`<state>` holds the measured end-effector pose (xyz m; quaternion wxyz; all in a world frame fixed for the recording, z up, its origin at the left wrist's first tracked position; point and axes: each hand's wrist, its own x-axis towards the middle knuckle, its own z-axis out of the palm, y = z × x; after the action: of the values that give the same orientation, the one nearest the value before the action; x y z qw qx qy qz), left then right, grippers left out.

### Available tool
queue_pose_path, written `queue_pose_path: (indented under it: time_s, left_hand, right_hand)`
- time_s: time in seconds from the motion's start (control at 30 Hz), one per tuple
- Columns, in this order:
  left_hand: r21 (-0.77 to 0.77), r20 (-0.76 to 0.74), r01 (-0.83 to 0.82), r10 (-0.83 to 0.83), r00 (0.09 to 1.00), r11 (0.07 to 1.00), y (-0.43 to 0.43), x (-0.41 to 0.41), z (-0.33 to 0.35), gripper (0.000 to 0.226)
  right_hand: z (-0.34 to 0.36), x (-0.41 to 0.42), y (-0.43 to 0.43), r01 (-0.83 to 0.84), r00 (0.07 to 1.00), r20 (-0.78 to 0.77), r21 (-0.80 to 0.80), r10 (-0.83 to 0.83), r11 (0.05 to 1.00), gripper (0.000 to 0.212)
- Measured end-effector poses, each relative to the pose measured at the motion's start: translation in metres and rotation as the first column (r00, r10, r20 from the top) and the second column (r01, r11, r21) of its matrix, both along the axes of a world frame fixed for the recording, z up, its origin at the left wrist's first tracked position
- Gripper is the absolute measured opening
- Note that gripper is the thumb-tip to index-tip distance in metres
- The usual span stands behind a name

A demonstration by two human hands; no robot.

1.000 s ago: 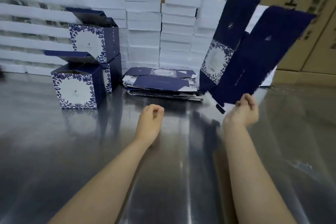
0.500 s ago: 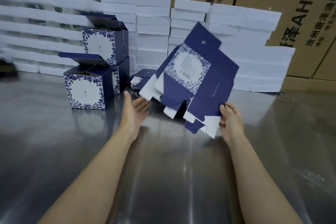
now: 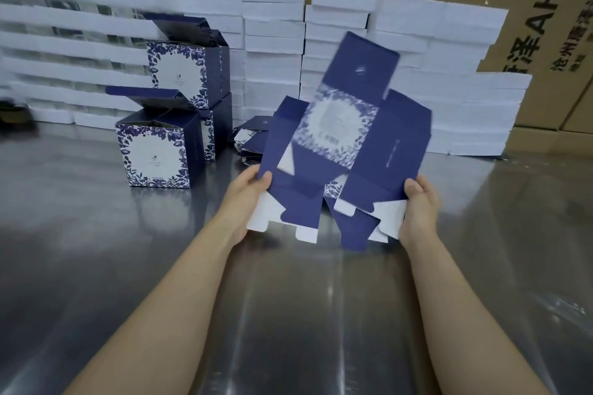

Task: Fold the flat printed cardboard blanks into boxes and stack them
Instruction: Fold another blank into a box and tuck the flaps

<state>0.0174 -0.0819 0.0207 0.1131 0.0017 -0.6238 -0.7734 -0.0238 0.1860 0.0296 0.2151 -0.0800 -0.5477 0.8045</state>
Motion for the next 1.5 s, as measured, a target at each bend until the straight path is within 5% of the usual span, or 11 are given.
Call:
queue_pose_path:
  time_s: [0.2, 0.37, 0.47, 0.63, 0.7, 0.97, 1.13, 1.27, 1.3, 1.4, 1.5]
  left_hand:
    - [-0.055, -0.095, -0.442, 0.436, 0.895, 0.895, 0.04, -0.018, -0.008, 0.008]
    - [-0.051, 0.106, -0.407, 0.41, 0.906, 0.912, 0.068, -0.053, -0.01, 0.03]
    - [-0.212, 0.131, -0.344, 0.375, 0.918, 0.915, 0.068, -0.077, -0.011, 0.04]
    - [-0.251, 0.071, -0.113, 0.134, 0.988, 0.961, 0.077, -0.111, -0.011, 0.036]
    - [-0.271, 0.062, -0.16, 0.183, 0.981, 0.949, 0.08, -0.122, -0.008, 0.032]
    - [0.366, 0.17, -0.208, 0.155, 0.973, 0.907, 0.081, -0.154, -0.001, 0.017]
    - [0.048, 0.367, -0.076, 0.053, 0.929, 0.996, 0.062, -0.164, -0.019, 0.012]
    - [-0.108, 0.224, -0.076, 0.099, 0.97, 0.991, 0.072, -0.134, -0.009, 0.034]
    - [-0.081, 0.194, -0.093, 0.108, 0.975, 0.992, 0.07, -0.127, -0.007, 0.034]
    - [0.335, 0.212, -0.168, 0.1, 0.972, 0.927, 0.054, -0.099, -0.003, 0.035]
    - [0.37, 0.113, -0.076, 0.037, 0.993, 0.926, 0.026, -0.066, 0.001, 0.052]
  right_hand:
    - [-0.001, 0.005, 0.009, 0.172, 0.985, 0.04, -0.409, -0.171, 0.896, 0.025]
    - [-0.007, -0.002, 0.003, 0.118, 0.992, 0.099, -0.531, -0.076, 0.839, 0.022]
    - [-0.009, -0.008, -0.004, 0.087, 0.996, 0.071, -0.525, -0.058, 0.847, 0.025]
    - [-0.01, -0.023, -0.017, 0.123, 0.99, 0.112, -0.355, -0.089, 0.927, 0.029]
    - [-0.009, -0.028, -0.023, 0.106, 0.99, 0.121, -0.338, -0.069, 0.935, 0.028]
    - [-0.015, -0.038, -0.028, 0.022, 0.993, 0.119, -0.281, 0.012, 0.96, 0.027]
    - [-0.014, -0.042, -0.027, -0.052, 0.994, 0.087, -0.216, 0.072, 0.975, 0.033]
    - [-0.013, -0.04, -0.027, -0.065, 0.993, 0.082, -0.176, 0.08, 0.982, 0.035]
    - [-0.011, -0.039, -0.026, -0.076, 0.993, 0.082, -0.167, 0.091, 0.983, 0.036]
    - [-0.004, -0.032, -0.026, -0.102, 0.989, 0.095, -0.127, 0.115, 0.987, 0.036]
    - [0.003, -0.019, -0.024, -0.164, 0.98, 0.097, -0.08, 0.171, 0.983, 0.031]
